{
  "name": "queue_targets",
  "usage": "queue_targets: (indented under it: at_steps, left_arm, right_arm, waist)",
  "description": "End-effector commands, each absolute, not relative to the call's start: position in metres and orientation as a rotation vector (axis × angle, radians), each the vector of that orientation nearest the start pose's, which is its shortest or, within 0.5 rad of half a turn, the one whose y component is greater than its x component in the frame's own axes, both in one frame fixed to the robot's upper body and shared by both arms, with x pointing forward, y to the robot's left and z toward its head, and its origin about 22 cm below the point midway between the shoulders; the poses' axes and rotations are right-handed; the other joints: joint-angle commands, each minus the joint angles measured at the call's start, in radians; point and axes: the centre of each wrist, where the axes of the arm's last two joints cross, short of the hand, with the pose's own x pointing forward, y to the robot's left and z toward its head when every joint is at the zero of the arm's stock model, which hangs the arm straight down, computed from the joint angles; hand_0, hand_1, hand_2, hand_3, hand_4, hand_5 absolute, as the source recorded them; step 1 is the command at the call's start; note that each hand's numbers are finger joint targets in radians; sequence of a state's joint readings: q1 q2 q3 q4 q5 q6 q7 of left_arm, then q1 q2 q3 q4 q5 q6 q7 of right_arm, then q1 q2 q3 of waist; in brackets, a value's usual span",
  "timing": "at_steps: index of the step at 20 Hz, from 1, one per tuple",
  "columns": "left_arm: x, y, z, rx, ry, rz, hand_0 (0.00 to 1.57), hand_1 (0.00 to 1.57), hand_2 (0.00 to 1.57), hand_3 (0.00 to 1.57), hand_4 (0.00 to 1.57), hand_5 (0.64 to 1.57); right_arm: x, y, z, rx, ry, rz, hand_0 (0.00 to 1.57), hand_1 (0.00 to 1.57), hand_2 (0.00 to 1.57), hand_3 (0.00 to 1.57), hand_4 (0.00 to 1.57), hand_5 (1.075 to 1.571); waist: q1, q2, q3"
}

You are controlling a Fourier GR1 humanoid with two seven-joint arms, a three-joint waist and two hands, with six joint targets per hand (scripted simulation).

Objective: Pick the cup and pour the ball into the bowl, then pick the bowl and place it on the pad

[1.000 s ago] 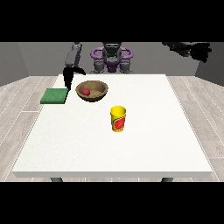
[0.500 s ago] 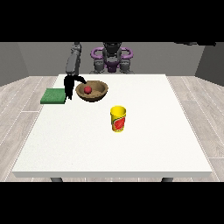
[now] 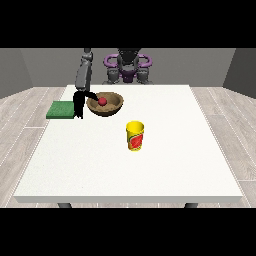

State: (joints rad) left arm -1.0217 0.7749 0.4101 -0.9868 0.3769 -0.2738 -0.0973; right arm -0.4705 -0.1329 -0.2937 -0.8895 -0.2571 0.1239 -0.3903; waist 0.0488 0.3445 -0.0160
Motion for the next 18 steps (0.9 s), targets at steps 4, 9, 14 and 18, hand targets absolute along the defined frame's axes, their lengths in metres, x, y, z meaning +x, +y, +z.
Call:
queue_targets:
  at_steps: [4, 9, 14, 18]
  left_arm:
    - [0.365, 0.395, 0.358, 0.079, -2.354, -0.064, 0.00, 0.00, 0.00, 0.00, 0.00, 1.532]
    - [0.366, 0.388, 0.368, 0.047, -2.358, -0.093, 0.00, 0.00, 0.00, 0.00, 0.00, 1.540]
    - [0.357, 0.401, 0.384, 0.048, -2.388, -0.088, 0.00, 0.00, 0.00, 0.00, 0.00, 1.538]
    - [0.358, 0.406, 0.373, 0.024, -2.350, -0.106, 0.00, 0.00, 0.00, 0.00, 0.00, 1.537]
  right_arm:
    - [0.356, -0.251, -0.035, 0.111, -1.699, -0.270, 0.00, 0.00, 0.00, 0.00, 0.31, 1.568]
    - [0.364, -0.225, -0.026, 0.069, -1.682, -0.252, 0.00, 0.00, 0.00, 0.00, 0.43, 1.569]
    - [0.367, -0.216, -0.023, 0.036, -1.669, -0.239, 0.00, 0.00, 0.00, 0.00, 0.42, 1.570]
    - [0.343, -0.241, -0.052, -0.095, -1.499, -0.271, 1.57, 1.57, 1.57, 0.86, 0.87, 1.421]
  waist:
    - [0.031, 0.037, 0.0171]
    - [0.059, 0.041, 0.0164]
    - [0.075, 0.077, 0.0163]
    - [0.100, 0.037, 0.0146]
